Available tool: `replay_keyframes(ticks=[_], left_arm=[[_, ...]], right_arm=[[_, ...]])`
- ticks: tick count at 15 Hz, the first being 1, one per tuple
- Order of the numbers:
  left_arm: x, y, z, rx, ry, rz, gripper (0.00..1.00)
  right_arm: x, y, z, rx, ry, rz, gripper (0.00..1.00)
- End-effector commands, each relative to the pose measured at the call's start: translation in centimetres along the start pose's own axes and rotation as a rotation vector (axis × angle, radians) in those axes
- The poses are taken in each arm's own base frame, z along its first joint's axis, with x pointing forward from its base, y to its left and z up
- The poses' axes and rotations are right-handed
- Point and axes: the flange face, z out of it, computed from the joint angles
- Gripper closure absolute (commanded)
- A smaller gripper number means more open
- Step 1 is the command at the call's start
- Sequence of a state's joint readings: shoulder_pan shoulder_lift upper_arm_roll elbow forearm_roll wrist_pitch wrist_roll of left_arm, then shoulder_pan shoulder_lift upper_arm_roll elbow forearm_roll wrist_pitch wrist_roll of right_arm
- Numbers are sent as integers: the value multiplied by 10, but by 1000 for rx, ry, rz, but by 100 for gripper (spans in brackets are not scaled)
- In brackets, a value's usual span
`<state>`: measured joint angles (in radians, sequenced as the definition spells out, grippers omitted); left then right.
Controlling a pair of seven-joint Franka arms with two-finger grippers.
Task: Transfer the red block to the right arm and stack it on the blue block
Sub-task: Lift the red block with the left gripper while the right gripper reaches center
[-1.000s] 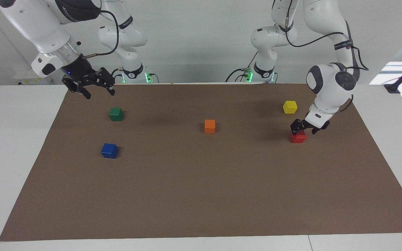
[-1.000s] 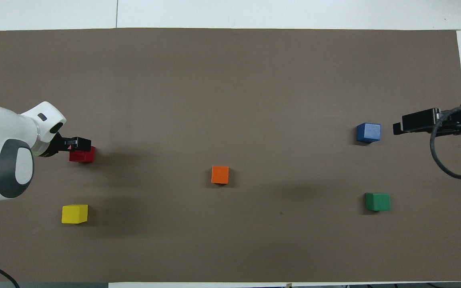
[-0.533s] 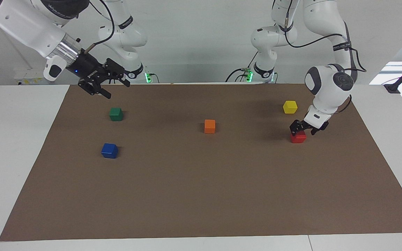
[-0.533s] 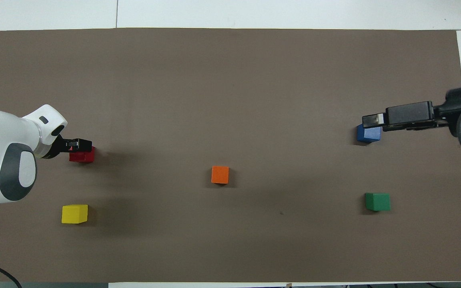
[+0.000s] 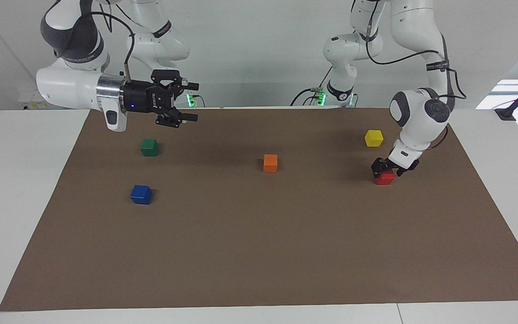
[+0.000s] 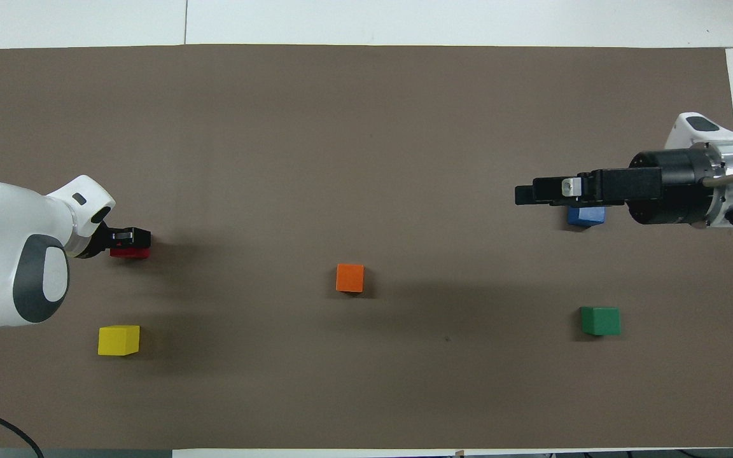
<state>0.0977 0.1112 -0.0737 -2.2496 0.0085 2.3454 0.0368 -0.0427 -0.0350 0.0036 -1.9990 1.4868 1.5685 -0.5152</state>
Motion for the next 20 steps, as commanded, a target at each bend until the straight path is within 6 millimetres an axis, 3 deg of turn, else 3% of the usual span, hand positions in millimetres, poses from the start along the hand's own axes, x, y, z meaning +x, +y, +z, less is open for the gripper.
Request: replay_keyframes(ticks=[1,2,6,8,11,16,18,20], left_arm=[[-4,1,4,14,12,-37,84],[-4,-1,4,13,12,-58,100],[5,8,-10,6,13,-237,100],[12,15,-34,-16,-10,-355,100],[33,32,-107,-133,-112,-552,100],[16,66,-238,-357,-243,-858,100],[3,89,-270,-461,-324,-1019,100],[-8,122,-285,-486,-404,-1179,100]], right_arm=[[-3,14,10,129,-5,12,0],[-2,31,14,175,-14,6,0],[-1,112,53,365,-67,39,0],[-3,130,73,395,-90,54,0],[-11,142,108,478,-120,91,0],[-25,174,159,592,-139,113,0],[-25,189,170,601,-136,81,0],[-21,198,177,645,-168,76,0]])
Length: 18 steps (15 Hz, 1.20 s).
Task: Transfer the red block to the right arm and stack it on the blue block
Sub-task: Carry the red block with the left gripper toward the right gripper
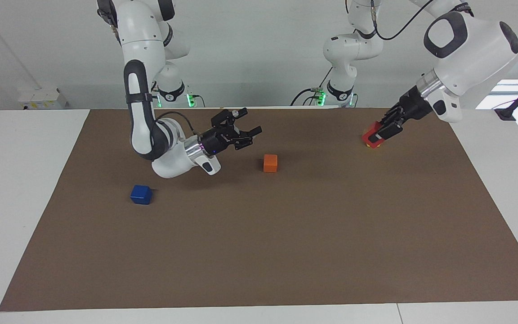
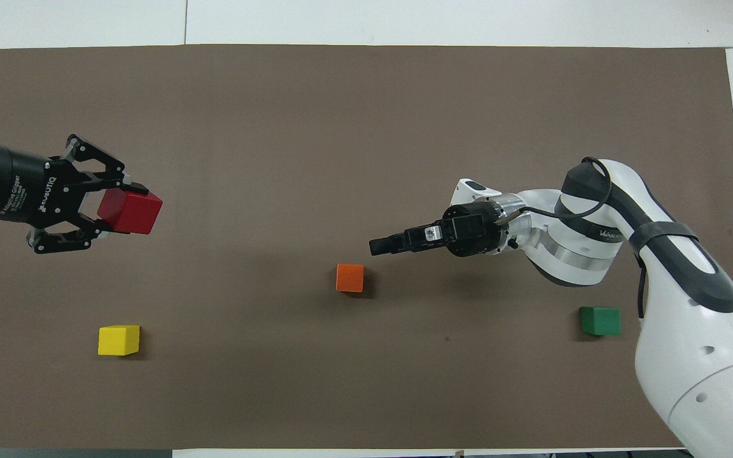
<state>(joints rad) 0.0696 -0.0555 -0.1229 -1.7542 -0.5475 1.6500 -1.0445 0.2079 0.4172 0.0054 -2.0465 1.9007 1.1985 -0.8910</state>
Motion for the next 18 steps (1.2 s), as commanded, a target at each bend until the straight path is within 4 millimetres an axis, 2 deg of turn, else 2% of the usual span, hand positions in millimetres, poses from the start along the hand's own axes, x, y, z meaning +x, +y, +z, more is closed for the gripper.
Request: replay_keyframes(ticks=[1,5,6,9,10,15,18], left_arm=[[-37,8,5,-25,-89,-244,100],[-57,-3,31,-89,-255,-375,100],[-62,-7,42,-102,-274,-430,100],[-86,0,66,-165,-319,-709,100],[-94,3,77,-176,-317,-746,100],[-130,-8,112,-209,-351,-746,100],[-148,-9,121,-216,-347,-719,100]], right_arm=[[14,14,-1,82,-43,-20,0],[12,27,9,105,-47,-27,0],[11,32,20,122,-45,-27,0],[12,35,28,134,-32,-30,0],[12,35,27,133,-29,-29,0],[13,36,27,127,-25,-30,0],[13,37,27,125,-24,-31,0]])
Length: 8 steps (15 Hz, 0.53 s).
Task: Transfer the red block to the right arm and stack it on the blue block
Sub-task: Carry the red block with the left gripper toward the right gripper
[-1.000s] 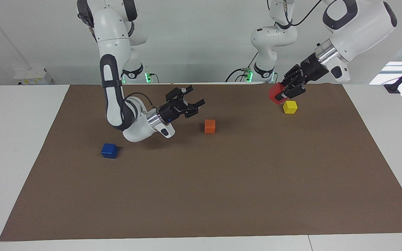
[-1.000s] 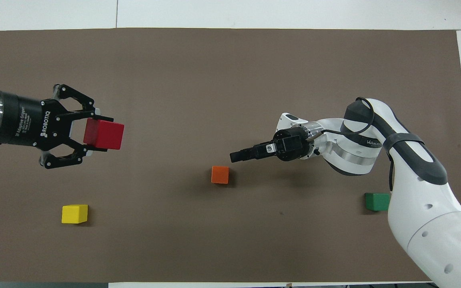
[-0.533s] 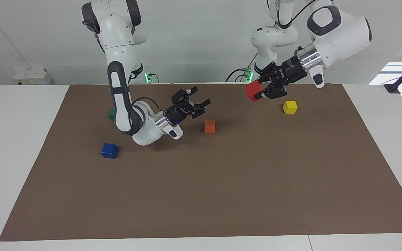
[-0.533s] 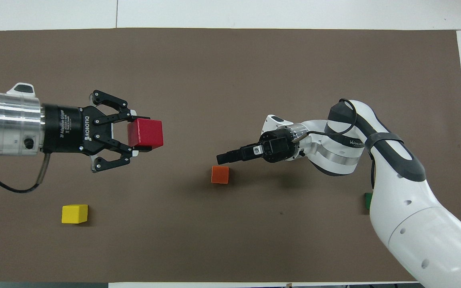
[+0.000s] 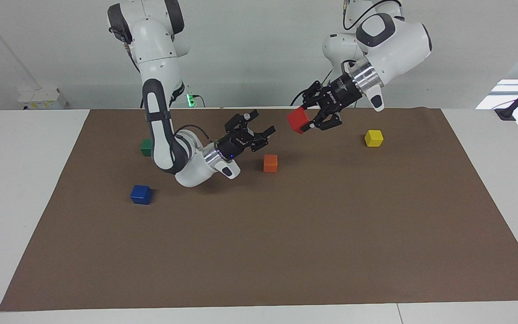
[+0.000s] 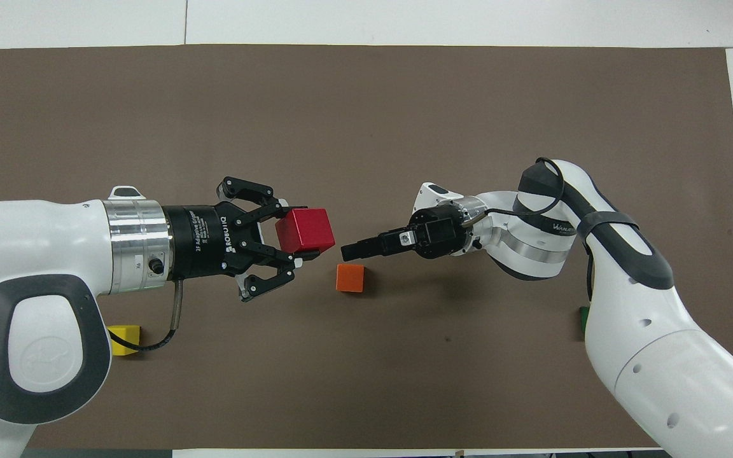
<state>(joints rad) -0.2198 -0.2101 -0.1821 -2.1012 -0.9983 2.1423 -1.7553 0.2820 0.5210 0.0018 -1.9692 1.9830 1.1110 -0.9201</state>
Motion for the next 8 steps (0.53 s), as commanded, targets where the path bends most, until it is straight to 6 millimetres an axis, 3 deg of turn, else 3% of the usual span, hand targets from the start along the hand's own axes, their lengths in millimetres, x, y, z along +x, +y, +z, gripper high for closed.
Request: replay_keyframes(ticks=[1,8], left_arm=[[-5,-21,10,-36,-22,1,100],[-6,-56,42,-79,-31,26,100]], right_arm=[[5,2,-2,7,17,-30,0],[7,3,0,-2,18,-41,0]])
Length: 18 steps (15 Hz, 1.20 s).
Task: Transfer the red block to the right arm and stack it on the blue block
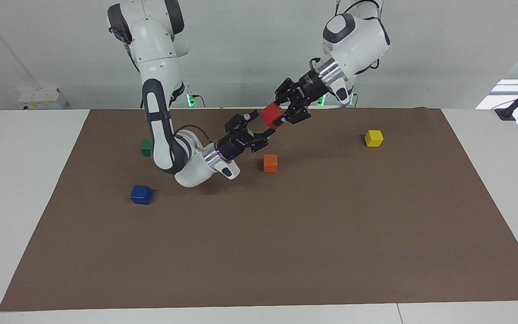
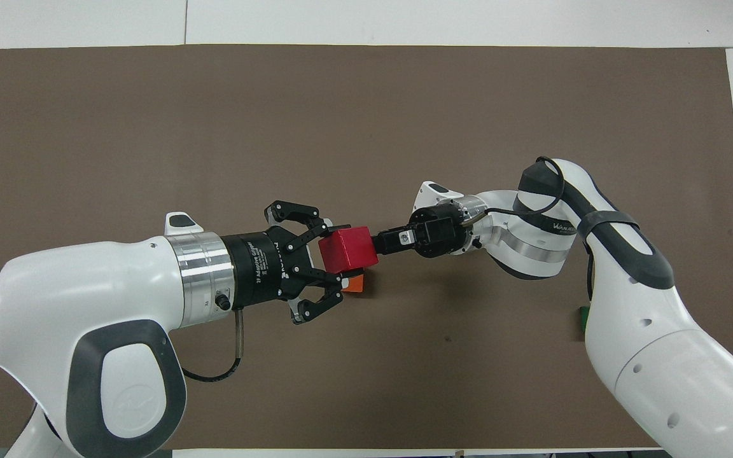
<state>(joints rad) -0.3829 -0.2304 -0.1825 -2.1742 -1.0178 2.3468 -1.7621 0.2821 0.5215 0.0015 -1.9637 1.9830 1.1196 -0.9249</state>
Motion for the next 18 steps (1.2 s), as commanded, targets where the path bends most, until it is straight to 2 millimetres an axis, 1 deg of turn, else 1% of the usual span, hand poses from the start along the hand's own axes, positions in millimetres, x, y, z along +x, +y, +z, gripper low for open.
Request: replay_keyframes(ticks=[1,5,6,7,8,9,14,16,17,18], left_arm=[[3,-19,-1,-33,-29,-17,100],[4,-24,12,-51,-59,-49,100],[4,-24,12,-50,-67,-49,100],[5,-23,12,-50,-77,-53,100],[5,-23,12,-49,-81,-41,100],[6,-23,12,-49,-80,-32,100],[9,-23,14,-44,-78,-40,100],[8,-21,12,-43,-81,-40,100],[8,-19,11,-44,-82,-45,85],[8,-19,11,-36,-83,-44,1]], right_arm=[[7,3,0,4,14,-36,0],[7,3,1,0,13,-37,0],[7,3,1,0,13,-37,8],[7,3,1,-3,15,-35,29],[7,3,1,-3,15,-32,66],[9,1,0,-6,17,-24,100],[13,0,0,-51,42,-37,100],[14,-1,0,-51,42,-39,100],[14,-1,1,-50,41,-40,100],[15,-2,2,-48,40,-41,100]])
